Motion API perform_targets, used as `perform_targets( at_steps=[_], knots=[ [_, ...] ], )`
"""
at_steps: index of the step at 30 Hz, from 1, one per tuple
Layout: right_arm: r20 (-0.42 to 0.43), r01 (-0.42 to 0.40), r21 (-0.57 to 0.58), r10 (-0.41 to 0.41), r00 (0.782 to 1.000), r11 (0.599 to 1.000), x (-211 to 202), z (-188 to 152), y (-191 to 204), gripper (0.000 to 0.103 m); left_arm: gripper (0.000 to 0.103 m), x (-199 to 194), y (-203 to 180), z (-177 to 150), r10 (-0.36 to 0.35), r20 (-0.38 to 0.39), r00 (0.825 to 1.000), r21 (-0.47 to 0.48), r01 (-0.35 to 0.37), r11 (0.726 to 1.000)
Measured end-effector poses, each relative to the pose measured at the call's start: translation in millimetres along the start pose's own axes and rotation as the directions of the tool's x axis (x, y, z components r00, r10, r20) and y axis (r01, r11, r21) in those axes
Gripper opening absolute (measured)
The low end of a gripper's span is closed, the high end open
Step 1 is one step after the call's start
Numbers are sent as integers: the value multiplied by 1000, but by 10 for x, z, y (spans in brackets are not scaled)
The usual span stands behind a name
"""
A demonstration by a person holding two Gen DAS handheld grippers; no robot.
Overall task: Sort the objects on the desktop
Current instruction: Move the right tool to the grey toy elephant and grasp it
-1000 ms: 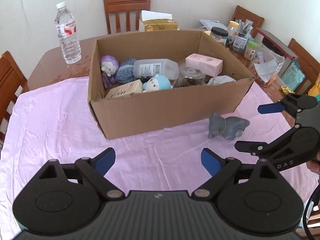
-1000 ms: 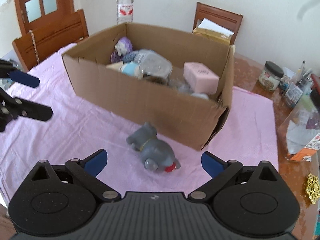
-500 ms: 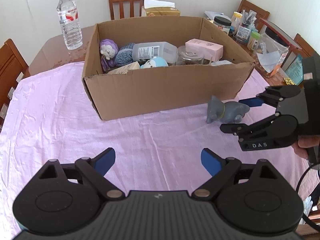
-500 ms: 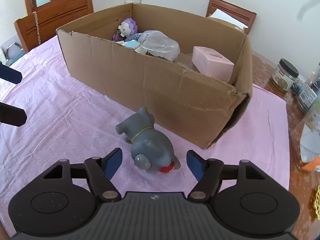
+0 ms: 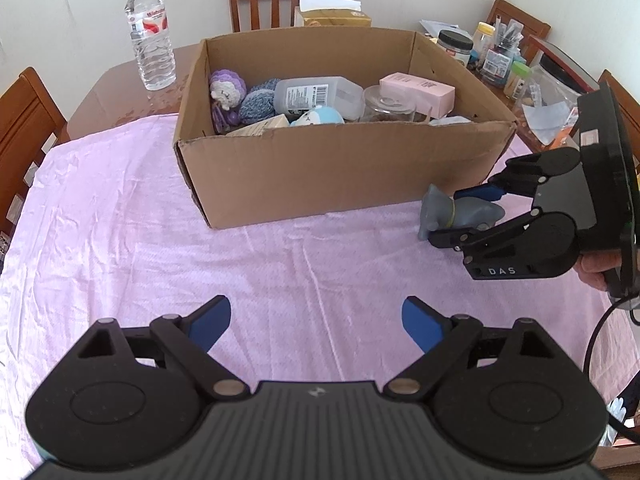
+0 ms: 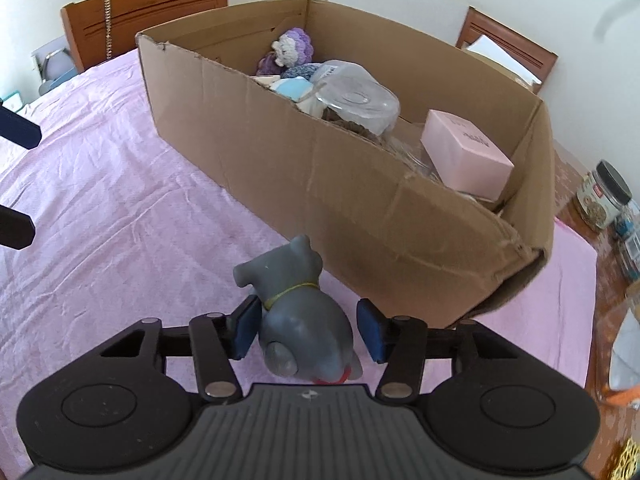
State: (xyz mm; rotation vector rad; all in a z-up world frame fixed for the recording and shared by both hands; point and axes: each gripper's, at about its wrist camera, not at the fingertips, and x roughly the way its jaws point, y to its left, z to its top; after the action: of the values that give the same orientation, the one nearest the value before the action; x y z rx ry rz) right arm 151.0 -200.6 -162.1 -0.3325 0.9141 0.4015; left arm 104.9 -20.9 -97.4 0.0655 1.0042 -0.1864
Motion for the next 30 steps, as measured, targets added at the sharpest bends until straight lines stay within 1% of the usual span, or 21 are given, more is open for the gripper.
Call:
perform_targets(
  at_steps=[1,3,5,11,18,23,30],
  knots=[
    [-1,3,-14,-3,1000,1000,-2,7,11,57,92,-1,-4,0,-1,-1,1000,1,1,1000],
    [-4,-2,-35,2,1000,999,-12,9,28,51,92,1,-16,3,-3,-3,1000,6,3,1000],
    [-12,-2,-38,1,1000,999,-22,16,38,49,92,-4,-29,-2,-4,-3,1000,9,4,1000],
    [-30,-1,-27,0,1000,1000,-53,7,65,49,92,-6,-36,3,-9,2,1000,18,9,1000],
    [-35,-10,-3,10,999,1000,-191,-2,88,48,92,-52,-32,-4,-7,25,1000,31,6,1000],
    [-28,-10,6,11,1000,1000,-342,41,104,48,92,-89,-39,-3,1,47,999,49,-3,999],
    [-6,-7,15,7,1000,1000,-641,150,131,48,92,-140,-15,7,-26,76,997,48,23,999]
  ],
)
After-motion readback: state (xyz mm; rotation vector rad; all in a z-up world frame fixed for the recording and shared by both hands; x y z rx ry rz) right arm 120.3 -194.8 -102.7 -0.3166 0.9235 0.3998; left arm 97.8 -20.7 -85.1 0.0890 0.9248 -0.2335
